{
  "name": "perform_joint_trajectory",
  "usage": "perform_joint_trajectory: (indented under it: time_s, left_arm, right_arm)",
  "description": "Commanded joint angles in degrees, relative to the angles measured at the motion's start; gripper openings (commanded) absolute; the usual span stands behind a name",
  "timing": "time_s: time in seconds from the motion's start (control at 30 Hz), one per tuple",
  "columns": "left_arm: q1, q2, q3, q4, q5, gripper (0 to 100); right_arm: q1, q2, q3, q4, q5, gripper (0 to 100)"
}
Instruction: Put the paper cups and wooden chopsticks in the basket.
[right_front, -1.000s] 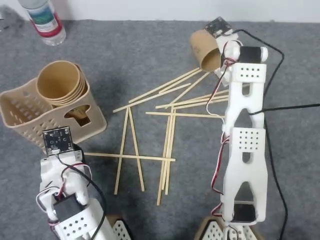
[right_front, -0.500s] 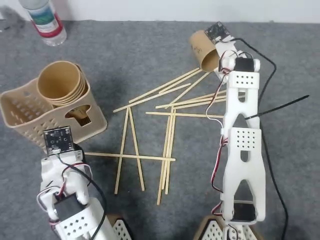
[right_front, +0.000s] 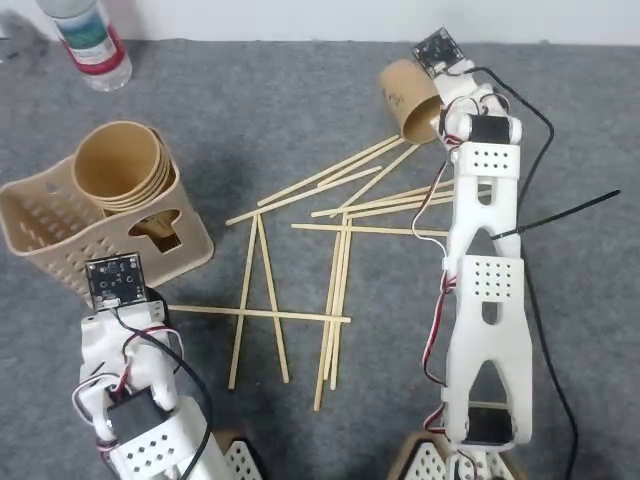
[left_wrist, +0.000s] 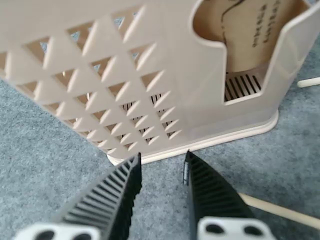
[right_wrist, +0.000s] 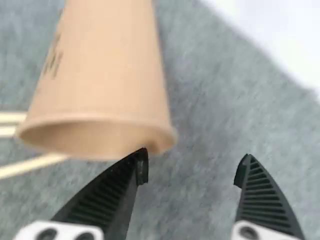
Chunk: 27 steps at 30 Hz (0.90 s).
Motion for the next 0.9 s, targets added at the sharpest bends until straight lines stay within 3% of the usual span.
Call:
perform_joint_trajectory:
  time_s: [0.0, 0.5, 0.87]
  left_arm:
    - [-0.2, -1.1, -0.2, -1.5, 0.4, 15]
    - [-0.1, -1.1, -0.2, -1.5, 0.4, 15]
    - [2.6, -1.1, -0.2, -1.5, 0.4, 14]
  right_arm:
    - [-0.3, 1.1, -2.5, -7.3, 0.6, 28.9]
    - [-2.4, 14.2, -2.5, -33.9, 0.7, 28.5]
    - [-4.1, 15.0, -4.6, -35.5, 0.7, 28.5]
